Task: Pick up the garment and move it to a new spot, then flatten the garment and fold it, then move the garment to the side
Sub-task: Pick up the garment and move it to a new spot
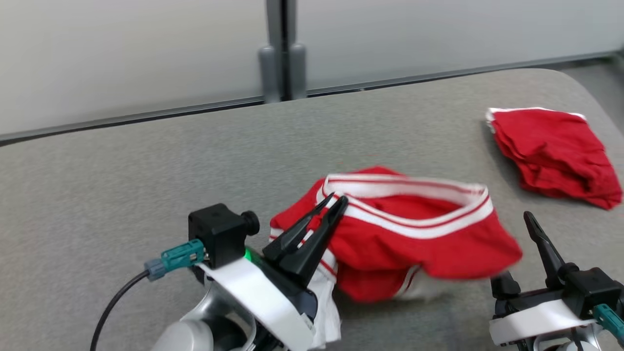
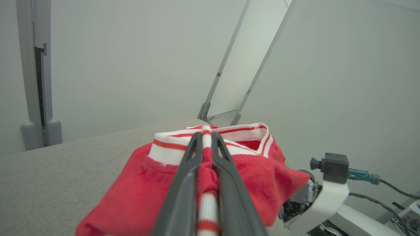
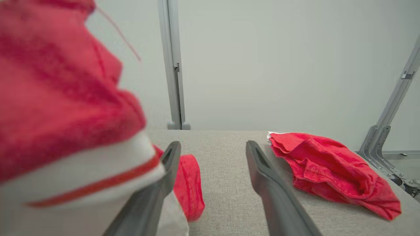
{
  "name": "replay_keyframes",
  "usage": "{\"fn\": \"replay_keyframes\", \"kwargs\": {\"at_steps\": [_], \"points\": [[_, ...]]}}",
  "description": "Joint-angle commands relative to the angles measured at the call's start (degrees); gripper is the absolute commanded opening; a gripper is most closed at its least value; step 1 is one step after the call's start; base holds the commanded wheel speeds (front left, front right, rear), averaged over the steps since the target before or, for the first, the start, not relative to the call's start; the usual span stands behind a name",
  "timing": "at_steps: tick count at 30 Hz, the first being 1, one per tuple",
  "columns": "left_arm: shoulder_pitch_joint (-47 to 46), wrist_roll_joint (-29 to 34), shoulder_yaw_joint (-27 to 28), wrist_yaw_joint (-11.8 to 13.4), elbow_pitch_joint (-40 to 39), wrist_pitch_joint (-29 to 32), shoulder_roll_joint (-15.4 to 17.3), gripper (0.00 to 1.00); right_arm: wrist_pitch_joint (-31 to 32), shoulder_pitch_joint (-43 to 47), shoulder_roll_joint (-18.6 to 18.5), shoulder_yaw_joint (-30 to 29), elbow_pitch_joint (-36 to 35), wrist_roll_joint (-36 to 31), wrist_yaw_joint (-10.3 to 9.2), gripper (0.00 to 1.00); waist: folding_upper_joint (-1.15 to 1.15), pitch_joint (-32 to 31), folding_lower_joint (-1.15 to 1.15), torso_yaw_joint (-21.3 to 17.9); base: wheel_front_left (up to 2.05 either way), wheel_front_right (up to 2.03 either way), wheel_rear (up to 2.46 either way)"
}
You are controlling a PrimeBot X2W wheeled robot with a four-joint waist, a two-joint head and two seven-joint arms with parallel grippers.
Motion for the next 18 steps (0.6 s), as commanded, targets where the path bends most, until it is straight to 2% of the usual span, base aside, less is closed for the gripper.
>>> {"fn": "replay_keyframes", "kwargs": {"at_steps": [1, 5, 7, 8, 9, 10, 12, 15, 16, 17, 18], "points": [[1.59, -0.47, 0.26, 1.17, -0.6, 0.74, 0.55, 0.0, -0.29, 0.32, -0.17, -0.07, -0.07, 0.58, -0.02, 1.0, 0.0, 0.28, 0.0, -3.88, 0.0, 0.0, 0.0], [4.36, 1.93, 3.6, 4.95, 2.69, 0.93, 3.43, 0.0, -0.29, 0.7, -0.17, -0.49, -0.35, 1.71, -0.02, 1.0, 0.0, 1.54, 0.0, -6.4, 0.0, 0.0, 0.0], [5.23, 2.21, 5.6, 6.24, 6.85, 0.24, 4.38, 0.0, -0.29, 1.07, -0.17, -0.95, -0.39, 2.23, -0.02, 1.0, 0.0, 1.94, 0.0, -6.85, 0.0, 0.0, 0.0], [4.89, 4.51, 6.71, 6.73, 9.35, -0.54, 6.54, 0.0, -0.29, 1.17, -0.17, -1.01, -0.37, 2.4, -0.02, 1.0, 0.0, 2.21, 0.0, -7.08, 0.0, 0.0, 0.0], [5.02, 4.18, 7.46, 7.12, 12.28, -1.24, 6.61, 0.0, -0.29, 1.16, -0.15, -1.05, -0.35, 2.51, -0.02, 1.0, 0.0, 2.37, 0.0, -7.17, 0.0, 0.0, 0.0], [5.39, 3.14, 7.7, 6.68, 14.83, -1.86, 5.92, 0.0, -0.29, 1.06, -0.13, -1.05, -0.4, 2.57, -0.02, 1.0, 0.0, 2.5, 0.0, -7.22, 0.0, 0.0, 0.0], [4.5, 4.82, 7.79, 5.73, 19.7, -3.66, 7.21, 0.0, -0.29, 0.96, -0.23, -1.19, -0.36, 2.81, -0.02, 1.0, 0.0, 2.75, 0.0, -7.27, 0.0, 0.0, 0.0], [2.76, 6.12, 6.9, 4.04, 25.77, -7.52, 6.93, 0.0, -0.29, 0.44, -0.19, -1.48, -0.3, 2.6, -0.02, 1.0, 0.0, 2.77, 0.0, -6.7, 0.0, 0.0, 0.0], [2.53, 5.82, 6.95, 3.81, 27.31, -9.02, 6.03, 0.12, -0.29, 0.41, -0.2, -1.65, -0.31, 2.38, -0.02, 1.0, 0.0, 2.67, 0.0, -6.31, 0.0, 0.0, 0.0], [2.35, 6.24, 6.76, 3.62, 28.66, -10.52, 5.59, 0.8, -0.29, 0.43, -0.22, -1.64, -0.33, 2.24, -0.02, 1.0, 0.0, 2.51, 0.0, -5.94, 0.0, 0.0, 0.0], [1.94, 6.99, 6.64, 3.5, 29.79, -12.06, 5.44, 1.0, -0.29, 0.56, -0.2, -1.68, -0.32, 1.98, -0.02, 1.0, 0.0, 2.31, 0.0, -5.52, 0.0, 0.0, 0.0]]}}
